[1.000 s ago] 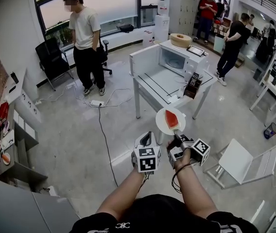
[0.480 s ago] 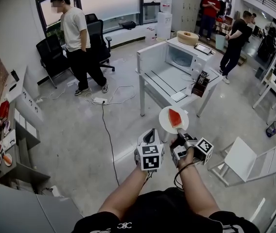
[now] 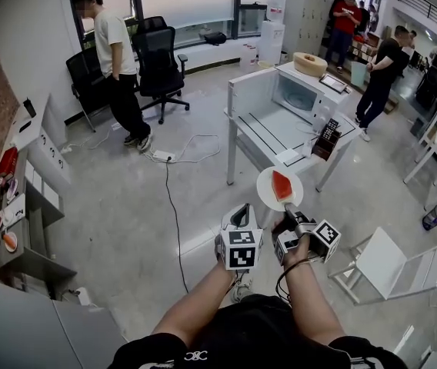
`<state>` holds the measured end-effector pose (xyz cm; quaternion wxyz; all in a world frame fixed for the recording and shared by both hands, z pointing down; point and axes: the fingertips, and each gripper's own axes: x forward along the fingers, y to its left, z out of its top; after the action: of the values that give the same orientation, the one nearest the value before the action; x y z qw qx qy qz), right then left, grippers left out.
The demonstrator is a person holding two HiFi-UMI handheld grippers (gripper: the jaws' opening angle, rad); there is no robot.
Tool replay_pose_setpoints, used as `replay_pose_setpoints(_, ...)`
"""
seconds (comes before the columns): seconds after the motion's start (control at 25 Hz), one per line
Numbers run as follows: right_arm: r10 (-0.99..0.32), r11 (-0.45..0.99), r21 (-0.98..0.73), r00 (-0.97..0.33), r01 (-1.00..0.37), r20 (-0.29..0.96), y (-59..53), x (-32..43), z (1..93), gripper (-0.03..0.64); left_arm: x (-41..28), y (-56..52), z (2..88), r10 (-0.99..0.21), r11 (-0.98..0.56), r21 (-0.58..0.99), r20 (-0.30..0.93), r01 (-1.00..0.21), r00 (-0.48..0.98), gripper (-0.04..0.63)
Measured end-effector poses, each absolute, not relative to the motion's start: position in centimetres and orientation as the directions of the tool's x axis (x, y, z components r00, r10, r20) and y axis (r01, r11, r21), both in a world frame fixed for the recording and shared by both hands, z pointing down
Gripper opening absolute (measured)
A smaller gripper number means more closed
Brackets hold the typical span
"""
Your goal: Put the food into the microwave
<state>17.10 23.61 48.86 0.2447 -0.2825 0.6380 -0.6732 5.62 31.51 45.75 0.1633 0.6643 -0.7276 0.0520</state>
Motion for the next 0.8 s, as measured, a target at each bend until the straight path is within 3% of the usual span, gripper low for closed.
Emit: replay_pose_setpoints(0.8,-0.681,-0.052,-0.999,-0.731,-0.012,0.044,7.7,11.1,48.4,0.018,0.2,15.3,45.3,-0.954,0.094,0.139,0.295,-0.986,-0.05,0.008)
